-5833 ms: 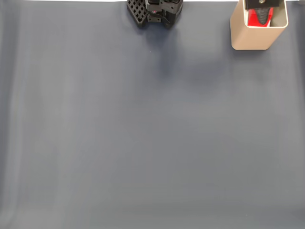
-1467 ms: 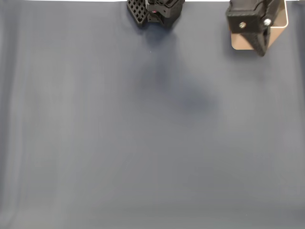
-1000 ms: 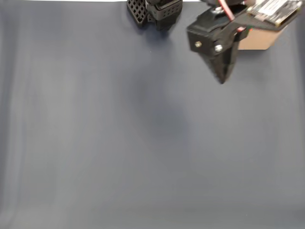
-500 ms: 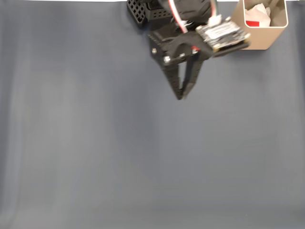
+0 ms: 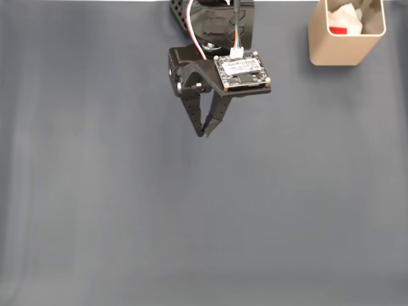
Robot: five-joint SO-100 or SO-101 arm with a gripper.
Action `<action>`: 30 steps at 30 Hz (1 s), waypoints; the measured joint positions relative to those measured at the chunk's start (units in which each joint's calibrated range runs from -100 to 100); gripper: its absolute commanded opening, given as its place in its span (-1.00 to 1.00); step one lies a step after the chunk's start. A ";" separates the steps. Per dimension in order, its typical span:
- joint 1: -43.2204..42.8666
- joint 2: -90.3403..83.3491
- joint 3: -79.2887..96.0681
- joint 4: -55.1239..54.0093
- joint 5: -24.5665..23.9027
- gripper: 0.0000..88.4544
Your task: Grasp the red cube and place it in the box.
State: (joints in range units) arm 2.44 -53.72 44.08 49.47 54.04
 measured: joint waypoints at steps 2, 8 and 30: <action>0.15 -1.43 2.64 -0.97 -0.24 -1.00; 0.23 -6.24 10.75 -2.11 -0.98 -1.00; 1.95 -20.51 31.69 -4.87 -4.49 -1.00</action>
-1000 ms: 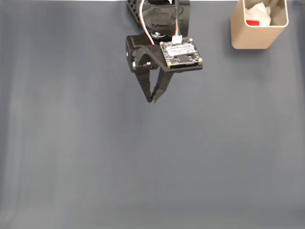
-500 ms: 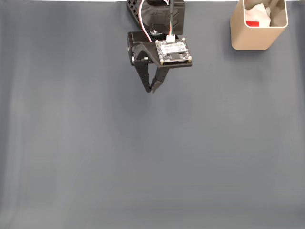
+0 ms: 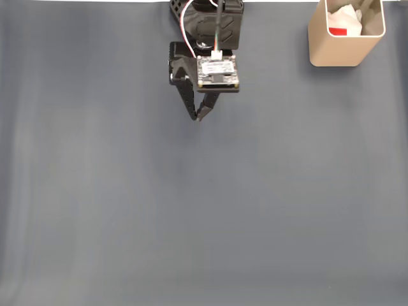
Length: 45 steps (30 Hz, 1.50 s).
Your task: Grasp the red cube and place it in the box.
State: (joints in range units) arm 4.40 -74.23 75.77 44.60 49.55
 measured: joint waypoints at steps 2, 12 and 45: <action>0.00 -1.69 2.37 -0.41 0.00 -1.00; 0.00 -11.23 13.75 -0.41 0.00 -1.00; -3.98 -25.77 23.50 22.75 -4.59 -1.00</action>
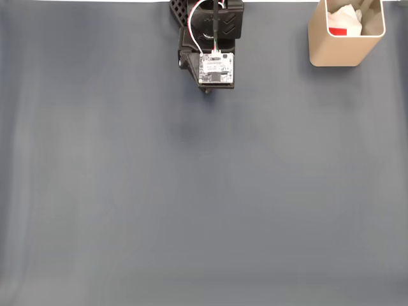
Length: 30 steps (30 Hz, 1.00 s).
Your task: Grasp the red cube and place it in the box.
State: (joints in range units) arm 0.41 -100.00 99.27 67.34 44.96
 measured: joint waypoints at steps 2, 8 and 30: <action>0.00 0.00 0.00 3.17 -0.05 -1.00; 0.00 0.00 0.00 6.82 -0.54 -0.98; 0.00 0.00 0.00 7.88 1.86 -0.98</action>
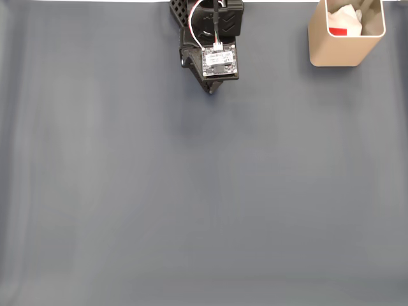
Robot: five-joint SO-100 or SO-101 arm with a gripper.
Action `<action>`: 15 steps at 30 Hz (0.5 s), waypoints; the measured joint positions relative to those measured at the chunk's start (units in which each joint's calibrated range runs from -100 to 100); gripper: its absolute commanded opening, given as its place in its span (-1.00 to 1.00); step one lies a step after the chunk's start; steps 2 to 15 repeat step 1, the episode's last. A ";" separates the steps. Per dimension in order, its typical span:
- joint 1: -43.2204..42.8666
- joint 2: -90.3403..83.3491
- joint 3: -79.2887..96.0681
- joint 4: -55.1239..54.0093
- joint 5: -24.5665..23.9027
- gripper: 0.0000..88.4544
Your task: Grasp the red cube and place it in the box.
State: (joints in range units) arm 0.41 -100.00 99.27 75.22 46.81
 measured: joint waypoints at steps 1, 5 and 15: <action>0.00 0.00 0.00 0.00 0.00 -0.98; 0.00 0.00 0.00 0.00 0.00 -0.98; 0.00 0.00 0.00 0.00 0.00 -0.98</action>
